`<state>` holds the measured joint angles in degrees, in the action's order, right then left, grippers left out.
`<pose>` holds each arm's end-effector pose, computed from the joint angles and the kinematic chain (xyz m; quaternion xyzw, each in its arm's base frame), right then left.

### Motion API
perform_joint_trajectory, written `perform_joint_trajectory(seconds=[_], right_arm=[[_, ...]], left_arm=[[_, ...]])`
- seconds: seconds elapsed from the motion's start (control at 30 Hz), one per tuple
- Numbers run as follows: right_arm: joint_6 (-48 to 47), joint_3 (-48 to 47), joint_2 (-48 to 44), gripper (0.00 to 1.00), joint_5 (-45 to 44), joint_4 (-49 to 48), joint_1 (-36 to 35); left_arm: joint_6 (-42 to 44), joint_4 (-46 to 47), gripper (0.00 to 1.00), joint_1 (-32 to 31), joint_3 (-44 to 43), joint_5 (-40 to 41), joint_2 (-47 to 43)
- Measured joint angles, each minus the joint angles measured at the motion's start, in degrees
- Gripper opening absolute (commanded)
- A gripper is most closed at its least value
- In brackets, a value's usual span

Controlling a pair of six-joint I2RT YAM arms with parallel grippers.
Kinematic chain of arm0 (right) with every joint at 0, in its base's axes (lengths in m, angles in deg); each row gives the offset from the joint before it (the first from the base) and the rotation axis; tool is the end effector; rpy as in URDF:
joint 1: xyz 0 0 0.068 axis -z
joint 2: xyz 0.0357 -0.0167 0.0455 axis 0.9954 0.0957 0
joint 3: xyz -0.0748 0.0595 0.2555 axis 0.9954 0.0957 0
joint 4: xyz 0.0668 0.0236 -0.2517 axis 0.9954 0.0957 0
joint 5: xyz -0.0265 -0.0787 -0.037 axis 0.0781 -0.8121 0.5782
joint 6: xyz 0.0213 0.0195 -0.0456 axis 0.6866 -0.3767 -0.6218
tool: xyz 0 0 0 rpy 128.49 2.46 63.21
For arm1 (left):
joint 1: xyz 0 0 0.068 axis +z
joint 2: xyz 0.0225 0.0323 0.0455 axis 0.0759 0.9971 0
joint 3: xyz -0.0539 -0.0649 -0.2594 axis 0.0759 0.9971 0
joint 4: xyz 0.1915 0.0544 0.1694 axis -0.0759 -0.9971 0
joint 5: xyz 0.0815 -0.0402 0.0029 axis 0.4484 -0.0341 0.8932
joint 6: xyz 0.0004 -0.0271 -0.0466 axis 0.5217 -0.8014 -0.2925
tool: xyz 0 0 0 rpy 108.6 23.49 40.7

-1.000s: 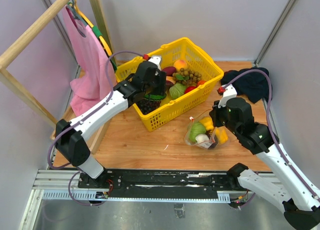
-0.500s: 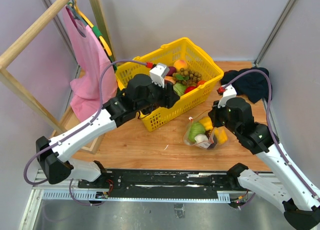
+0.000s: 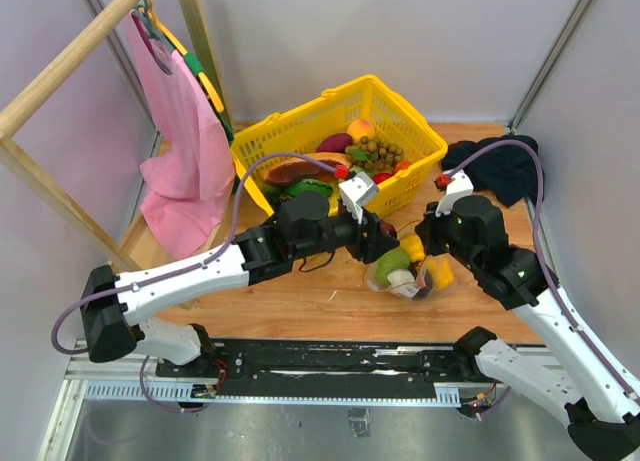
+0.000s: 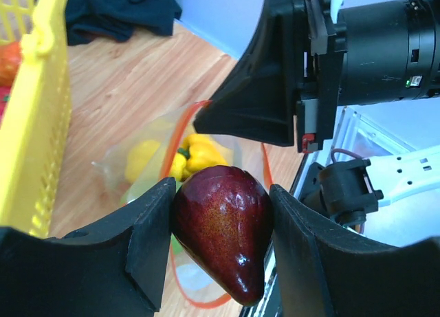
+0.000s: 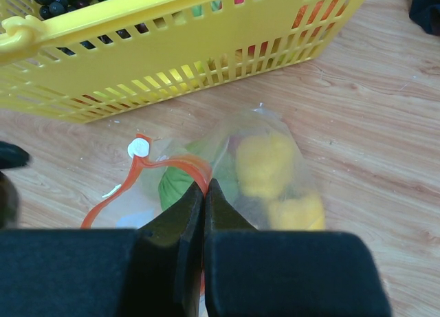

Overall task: Place the food in the zip-top bag and seal the zipper
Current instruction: Pick up the fake fruit from the bin, then place the fake fruit in the zipper food storage bag.

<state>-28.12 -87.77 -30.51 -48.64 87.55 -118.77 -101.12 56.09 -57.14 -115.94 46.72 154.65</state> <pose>0.1374 0.0874 0.3597 -0.0915 0.8321 0.1774 0.5174 0.1478 -0.2757 0.3664 0.3159 0.6938 -0.4139 0.4976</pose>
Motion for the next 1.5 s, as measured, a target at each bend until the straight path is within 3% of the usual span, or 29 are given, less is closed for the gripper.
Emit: perform_joint_trajectory(seconds=[0.43, 0.7, 0.87, 1.13, 1.5], right_arm=[[0.11, 0.00, -0.35, 0.01, 1.01, 0.00, 0.00], [0.20, 0.02, -0.79, 0.01, 1.27, 0.02, -0.02], [0.20, 0.02, -0.90, 0.01, 1.25, 0.02, 0.00], [0.17, 0.02, -0.92, 0.01, 1.25, 0.02, 0.00], [0.15, 0.02, -0.90, 0.01, 1.22, 0.02, 0.00]], left_arm=[[0.09, 9.35, 0.36, -3.96, 0.22, 0.13, 13.90], [0.22, 9.27, 0.69, -4.37, 0.11, 1.64, 18.51], [0.44, 9.27, 0.77, -4.39, -0.42, 1.73, 18.45], [0.35, 7.74, 0.78, -4.61, -0.52, 1.77, 16.96], [-3.69, -1.77, 0.75, -4.70, -0.46, 5.51, 6.40]])
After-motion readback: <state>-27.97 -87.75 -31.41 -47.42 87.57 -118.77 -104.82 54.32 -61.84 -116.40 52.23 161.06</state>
